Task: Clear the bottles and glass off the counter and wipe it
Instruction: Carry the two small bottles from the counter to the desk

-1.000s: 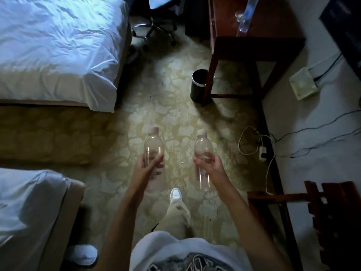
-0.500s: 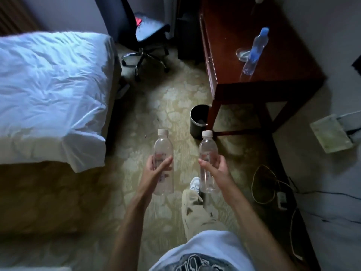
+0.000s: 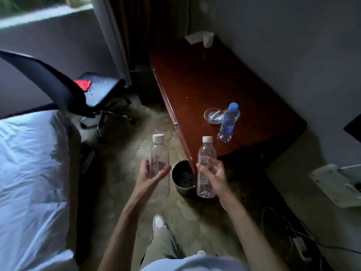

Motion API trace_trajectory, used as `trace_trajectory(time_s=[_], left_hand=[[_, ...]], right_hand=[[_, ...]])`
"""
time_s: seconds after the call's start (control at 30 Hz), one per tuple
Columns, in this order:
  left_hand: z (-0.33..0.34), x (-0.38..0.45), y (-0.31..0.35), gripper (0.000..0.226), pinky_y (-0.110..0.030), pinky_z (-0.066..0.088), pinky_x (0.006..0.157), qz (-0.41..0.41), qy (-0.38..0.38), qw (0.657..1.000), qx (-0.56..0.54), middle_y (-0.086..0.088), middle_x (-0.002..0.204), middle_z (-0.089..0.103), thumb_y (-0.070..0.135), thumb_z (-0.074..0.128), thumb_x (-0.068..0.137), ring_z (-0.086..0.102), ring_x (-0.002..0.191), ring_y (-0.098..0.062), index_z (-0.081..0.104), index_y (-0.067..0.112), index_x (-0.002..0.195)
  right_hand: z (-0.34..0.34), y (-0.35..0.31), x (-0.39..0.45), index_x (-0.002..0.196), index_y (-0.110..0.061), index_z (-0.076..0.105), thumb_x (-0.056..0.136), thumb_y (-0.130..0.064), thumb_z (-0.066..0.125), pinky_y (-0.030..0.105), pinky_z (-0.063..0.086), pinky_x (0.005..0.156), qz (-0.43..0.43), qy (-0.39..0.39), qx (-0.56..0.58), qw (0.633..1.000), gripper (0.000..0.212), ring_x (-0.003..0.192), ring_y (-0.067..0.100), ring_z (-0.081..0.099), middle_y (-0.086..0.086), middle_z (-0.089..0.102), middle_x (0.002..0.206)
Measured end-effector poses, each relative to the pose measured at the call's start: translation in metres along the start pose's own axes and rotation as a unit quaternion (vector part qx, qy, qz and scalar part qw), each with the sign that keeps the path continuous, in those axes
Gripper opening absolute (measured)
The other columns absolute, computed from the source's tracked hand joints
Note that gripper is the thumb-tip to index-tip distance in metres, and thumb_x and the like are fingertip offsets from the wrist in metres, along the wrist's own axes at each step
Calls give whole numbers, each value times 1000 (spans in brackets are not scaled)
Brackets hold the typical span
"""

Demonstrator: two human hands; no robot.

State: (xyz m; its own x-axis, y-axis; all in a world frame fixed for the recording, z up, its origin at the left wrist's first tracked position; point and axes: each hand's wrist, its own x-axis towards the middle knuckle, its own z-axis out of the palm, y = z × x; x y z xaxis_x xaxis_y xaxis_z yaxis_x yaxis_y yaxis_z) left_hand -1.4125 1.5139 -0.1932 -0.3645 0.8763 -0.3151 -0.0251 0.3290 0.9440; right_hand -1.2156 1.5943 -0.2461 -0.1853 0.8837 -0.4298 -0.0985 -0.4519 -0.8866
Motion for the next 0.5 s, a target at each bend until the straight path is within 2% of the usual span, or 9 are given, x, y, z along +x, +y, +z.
trace_trajectory(time_s=[0.1, 0.13, 0.2, 0.27, 0.33, 0.43, 0.5], left_hand=[[20, 84, 11, 50, -25, 58, 73, 10, -59, 998, 10, -13, 113, 67, 11, 77, 80, 69, 91, -14, 49, 7, 122], [27, 112, 12, 53, -22, 58, 70, 13, -83, 996, 17, -16, 113, 66, 5, 77, 78, 70, 88, -13, 47, 3, 122], [40, 168, 13, 61, -25, 59, 71, 20, -130, 991, 37, -17, 112, 66, -2, 80, 70, 70, 93, -21, 46, 0, 121], [50, 224, 17, 70, -25, 59, 73, 32, -190, 979, 59, -12, 111, 68, -1, 85, 60, 69, 101, -26, 49, 3, 121], [57, 276, 25, 72, -20, 57, 71, 48, -263, 959, 94, -6, 110, 68, -1, 87, 58, 69, 99, -18, 52, 8, 121], [63, 342, 38, 68, -22, 56, 71, 87, -348, 923, 142, -5, 108, 68, 3, 89, 60, 68, 95, -17, 53, 13, 116], [66, 375, 45, 65, -28, 58, 72, 124, -394, 893, 181, 0, 105, 68, 10, 91, 59, 68, 94, -17, 53, 19, 111]], right_hand=[[0, 1, 40, 118, -17, 43, 76, -17, 78, 20, 53, 77, -2, 70, 8, 998, 54, 95, 7, 63, -3, 62, 108], [0, 1, 52, 116, -19, 44, 72, -23, 81, 20, 52, 79, -1, 90, 7, 996, 58, 97, 8, 63, -2, 62, 110], [1, 2, 78, 115, -21, 44, 65, -27, 84, 19, 51, 80, 1, 138, 7, 990, 65, 102, 11, 62, 0, 61, 113], [9, -2, 106, 116, -18, 43, 70, -17, 83, 10, 49, 74, -7, 208, 6, 978, 62, 101, 9, 59, -3, 58, 111], [22, -6, 131, 116, -16, 41, 71, -10, 82, 2, 45, 69, -22, 286, 12, 958, 62, 96, 1, 56, -9, 55, 109], [48, -13, 162, 118, -11, 39, 70, 1, 81, 1, 44, 71, -50, 376, 17, 925, 65, 84, -13, 60, -10, 56, 107], [62, -14, 175, 118, -10, 39, 66, 6, 82, 6, 47, 75, -58, 416, 27, 907, 69, 83, -15, 60, -8, 58, 105]])
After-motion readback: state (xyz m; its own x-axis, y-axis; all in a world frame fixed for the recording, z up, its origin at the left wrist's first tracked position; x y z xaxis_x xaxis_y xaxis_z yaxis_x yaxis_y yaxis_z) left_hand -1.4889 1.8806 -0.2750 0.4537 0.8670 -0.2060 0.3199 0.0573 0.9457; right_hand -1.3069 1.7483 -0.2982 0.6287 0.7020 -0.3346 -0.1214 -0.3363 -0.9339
